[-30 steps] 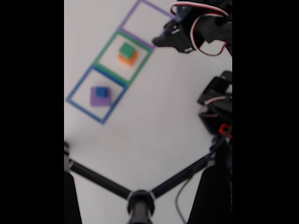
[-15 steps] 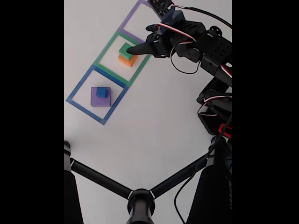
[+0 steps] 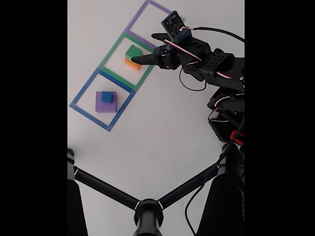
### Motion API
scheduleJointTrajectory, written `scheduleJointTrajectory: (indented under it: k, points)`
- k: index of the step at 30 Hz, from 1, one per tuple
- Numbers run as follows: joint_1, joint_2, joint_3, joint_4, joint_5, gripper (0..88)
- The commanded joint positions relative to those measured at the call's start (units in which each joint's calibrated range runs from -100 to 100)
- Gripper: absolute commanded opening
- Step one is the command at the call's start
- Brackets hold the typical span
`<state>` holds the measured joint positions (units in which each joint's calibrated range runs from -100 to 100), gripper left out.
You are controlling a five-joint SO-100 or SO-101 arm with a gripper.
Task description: Tower of hanoi
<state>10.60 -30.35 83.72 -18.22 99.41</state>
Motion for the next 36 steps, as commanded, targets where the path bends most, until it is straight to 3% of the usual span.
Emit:
scheduleJointTrajectory:
  k: [1, 8, 21, 36]
  points:
    - [-1.3, 4.0, 0.3, -7.5, 0.6, 36.9]
    - [-3.5, 11.9, 0.1, -16.6, 0.6, 36.9]
    - [-5.0, 20.4, -3.5, -22.2, 0.6, 35.6]
    - [-6.7, 25.8, -6.1, -24.7, 0.6, 27.7]
